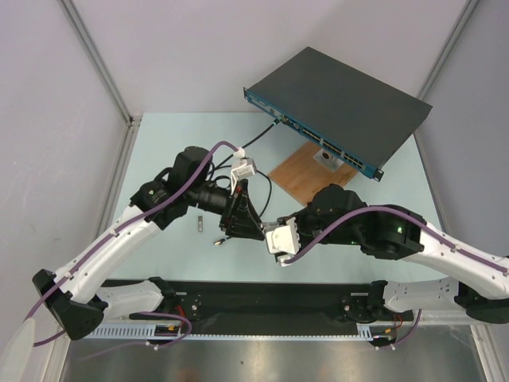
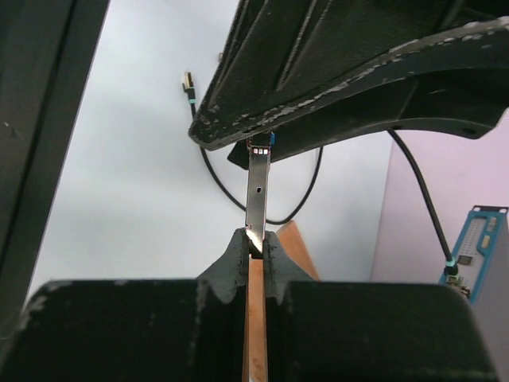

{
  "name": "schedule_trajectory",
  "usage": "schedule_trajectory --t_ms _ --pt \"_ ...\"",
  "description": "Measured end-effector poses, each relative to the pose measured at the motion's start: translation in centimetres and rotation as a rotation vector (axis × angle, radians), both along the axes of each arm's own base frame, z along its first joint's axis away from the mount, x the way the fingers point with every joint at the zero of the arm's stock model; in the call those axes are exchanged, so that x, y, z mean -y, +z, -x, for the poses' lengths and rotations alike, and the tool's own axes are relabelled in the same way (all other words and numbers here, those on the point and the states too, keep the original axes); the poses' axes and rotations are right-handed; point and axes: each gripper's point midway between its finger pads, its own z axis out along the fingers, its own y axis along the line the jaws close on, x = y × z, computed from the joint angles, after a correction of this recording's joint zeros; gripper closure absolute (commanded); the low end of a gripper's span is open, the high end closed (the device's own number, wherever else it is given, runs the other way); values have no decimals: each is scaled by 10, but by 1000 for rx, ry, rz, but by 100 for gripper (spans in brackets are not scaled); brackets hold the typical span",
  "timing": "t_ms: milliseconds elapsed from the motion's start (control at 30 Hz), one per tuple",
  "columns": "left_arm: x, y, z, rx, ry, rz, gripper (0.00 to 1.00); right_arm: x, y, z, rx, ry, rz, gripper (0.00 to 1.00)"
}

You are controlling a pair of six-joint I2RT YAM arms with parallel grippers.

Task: Insert the plug into the switch port

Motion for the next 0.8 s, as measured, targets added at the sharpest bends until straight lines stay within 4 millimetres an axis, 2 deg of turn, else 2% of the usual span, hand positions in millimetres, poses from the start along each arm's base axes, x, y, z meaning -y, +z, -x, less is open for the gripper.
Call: schedule_trajectory --t_ms 200,300,400,500,533,600,633,667,700,733,767,800 --pt "0 -1 -1 -1 5 -3 48 -1 5 -4 28 -6 -12 100" --pt "0 -1 -1 -4 5 -5 56 -1 5 -5 35 -7 -9 100" --pt "0 -1 -2 -10 9 -6 70 -1 6 -4 43 -1 -10 100" --pt "1 -1 -3 -10 12 -4 76 -2 7 -3 50 5 -14 100" --pt "0 -1 -3 -9 13 -3 83 -2 8 -3 53 7 -16 100" --pt "1 0 -4 -7 12 1 89 -1 9 -3 58 7 -14 100" --pt "1 -1 -4 -7 11 2 96 -1 9 -3 61 6 -13 100" --pt "2 -1 -4 -9 12 3 100 -1 8 -4 63 4 -11 96" --pt "2 -2 -4 -9 12 4 100 -1 8 -4 63 4 -10 86" --pt "2 -2 -5 -9 12 5 100 -1 7 -4 64 2 -8 76" --pt "2 -2 -5 -8 13 5 100 0 7 -4 63 0 -7 58" --pt "3 -2 -5 -6 13 7 100 0 7 -5 62 -4 -8 51"
